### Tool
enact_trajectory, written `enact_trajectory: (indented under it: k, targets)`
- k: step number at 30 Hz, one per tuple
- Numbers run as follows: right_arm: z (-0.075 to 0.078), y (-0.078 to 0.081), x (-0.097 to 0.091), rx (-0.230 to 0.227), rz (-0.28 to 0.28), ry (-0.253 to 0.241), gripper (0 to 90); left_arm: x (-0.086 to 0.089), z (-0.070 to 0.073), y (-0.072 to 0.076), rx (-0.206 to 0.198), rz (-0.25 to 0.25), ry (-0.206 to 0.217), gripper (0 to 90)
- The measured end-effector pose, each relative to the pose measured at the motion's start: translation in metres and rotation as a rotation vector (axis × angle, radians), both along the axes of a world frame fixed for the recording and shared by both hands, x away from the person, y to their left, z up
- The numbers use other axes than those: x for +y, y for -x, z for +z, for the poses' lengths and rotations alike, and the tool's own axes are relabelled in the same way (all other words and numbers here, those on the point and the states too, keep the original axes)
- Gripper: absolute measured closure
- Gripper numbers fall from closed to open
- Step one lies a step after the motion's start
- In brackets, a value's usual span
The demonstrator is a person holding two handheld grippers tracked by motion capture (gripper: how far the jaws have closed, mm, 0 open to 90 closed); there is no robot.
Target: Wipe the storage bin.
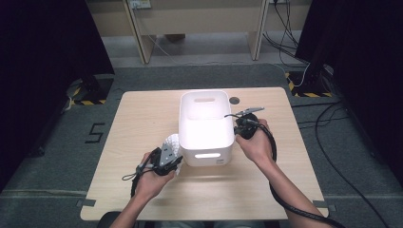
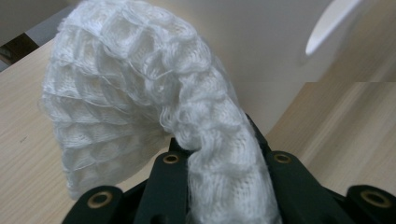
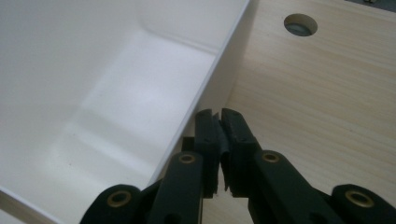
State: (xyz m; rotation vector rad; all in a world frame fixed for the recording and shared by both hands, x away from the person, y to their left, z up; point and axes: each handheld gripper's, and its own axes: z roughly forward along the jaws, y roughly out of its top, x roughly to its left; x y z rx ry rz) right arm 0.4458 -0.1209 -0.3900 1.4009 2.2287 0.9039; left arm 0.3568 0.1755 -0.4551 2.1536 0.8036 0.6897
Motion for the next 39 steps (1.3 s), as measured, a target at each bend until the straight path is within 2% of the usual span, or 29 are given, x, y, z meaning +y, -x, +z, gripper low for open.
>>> enact_trajectory:
  k: [2,5,8,12,13,17,26,27,31,39]
  targets:
    - [0.003,0.0,-0.003,-0.008,-0.012,-0.013,80.7,0.0,0.0,0.002,-0.001,0.01,0.013,76.4]
    - [0.013,0.002,-0.008,-0.046,-0.036,-0.073,76.6,0.005,0.005,0.01,-0.003,0.041,0.012,76.1]
    - [0.018,0.004,-0.008,-0.068,-0.036,-0.095,75.7,0.006,0.008,0.016,-0.009,0.04,0.023,76.0]
    - [0.021,0.007,-0.006,-0.088,-0.029,-0.105,74.7,0.005,0.011,0.033,-0.019,0.003,0.021,76.0]
    - [0.021,0.007,-0.006,-0.085,-0.029,-0.118,74.6,0.005,0.011,0.037,-0.016,-0.007,0.016,76.0]
    - [0.018,0.009,-0.003,-0.075,-0.015,-0.111,75.0,-0.002,0.01,0.05,-0.019,-0.041,0.014,75.9]
    - [0.011,0.012,0.004,-0.052,0.001,-0.09,78.0,-0.022,0.012,0.05,-0.031,-0.097,-0.005,75.9]
    - [0.011,0.013,0.003,-0.054,0.003,-0.09,78.3,-0.027,0.012,0.048,-0.036,-0.107,-0.025,75.9]
    - [0.011,0.014,0.003,-0.057,0.009,-0.083,78.7,-0.031,0.012,0.045,-0.039,-0.111,-0.027,75.9]
    - [0.012,0.015,0.005,-0.069,0.023,-0.061,79.6,-0.037,0.005,0.035,-0.018,-0.126,-0.051,75.9]
